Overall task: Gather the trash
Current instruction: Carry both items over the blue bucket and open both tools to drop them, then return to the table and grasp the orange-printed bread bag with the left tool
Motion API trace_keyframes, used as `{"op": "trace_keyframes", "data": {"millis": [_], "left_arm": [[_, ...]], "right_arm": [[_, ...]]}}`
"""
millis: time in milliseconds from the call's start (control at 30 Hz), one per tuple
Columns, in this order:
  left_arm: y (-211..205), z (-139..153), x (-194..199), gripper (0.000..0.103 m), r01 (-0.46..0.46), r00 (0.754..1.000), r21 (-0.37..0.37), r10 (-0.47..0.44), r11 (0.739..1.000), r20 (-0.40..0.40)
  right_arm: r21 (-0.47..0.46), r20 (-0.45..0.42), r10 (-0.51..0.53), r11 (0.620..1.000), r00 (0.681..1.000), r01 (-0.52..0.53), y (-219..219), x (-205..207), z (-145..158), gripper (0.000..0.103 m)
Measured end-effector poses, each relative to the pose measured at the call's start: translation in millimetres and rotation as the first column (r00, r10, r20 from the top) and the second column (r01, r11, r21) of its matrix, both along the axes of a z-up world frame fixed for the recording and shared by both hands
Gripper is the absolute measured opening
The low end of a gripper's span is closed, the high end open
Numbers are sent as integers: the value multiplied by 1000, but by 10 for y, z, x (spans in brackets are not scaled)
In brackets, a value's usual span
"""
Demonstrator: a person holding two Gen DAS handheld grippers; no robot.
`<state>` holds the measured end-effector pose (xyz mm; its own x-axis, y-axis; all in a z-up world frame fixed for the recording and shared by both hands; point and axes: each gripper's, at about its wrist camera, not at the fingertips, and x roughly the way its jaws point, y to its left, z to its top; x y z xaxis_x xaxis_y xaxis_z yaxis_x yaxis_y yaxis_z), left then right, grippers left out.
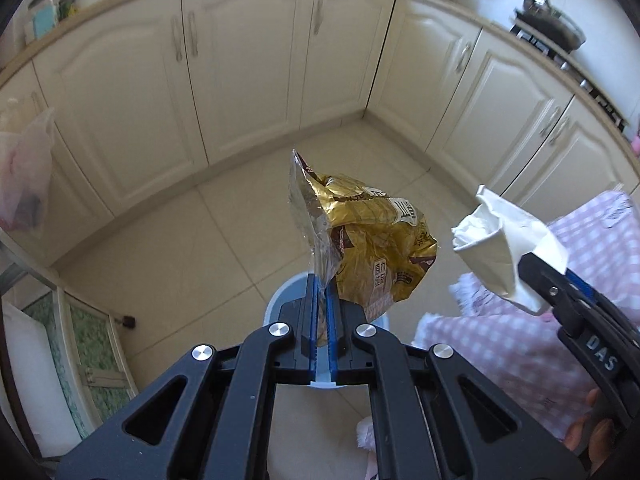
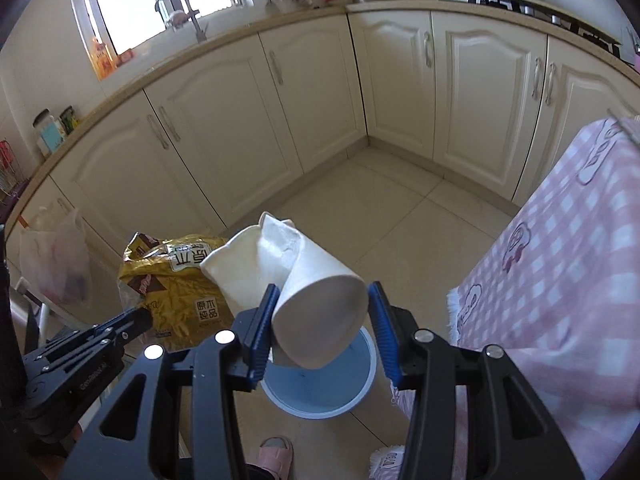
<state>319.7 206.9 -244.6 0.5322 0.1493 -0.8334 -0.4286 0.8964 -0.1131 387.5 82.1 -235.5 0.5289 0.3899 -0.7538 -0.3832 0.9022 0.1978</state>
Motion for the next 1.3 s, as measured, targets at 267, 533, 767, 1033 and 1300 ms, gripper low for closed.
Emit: {"op": "trace_keyframes", "data": {"millis": [267,533,767,1033,1300], "left_arm": [[80,-283,263,37,16,999,-32,-17,999,-32],[200,-317,113,51,-10,1000,-56,9,998,-18],[244,-229,54,54,-24,1000,-64,24,998,5],[272,85,-88,57,-37,996,-67,42,997,75],[44,522,-290,59,7,988,-56,2,998,154]], "right_arm": [[-17,-54,-5,1000,999,4,28,175,-377,45],[-15,-90,10,1000,996,-12,111,240,-559,45],[11,-91,33,999,995,-32,228,228,-525,45],[70,-54,57,996,997,-53,351,220,-299,48],[95,22,23,995,999,-25,102,-48,204,50]]}}
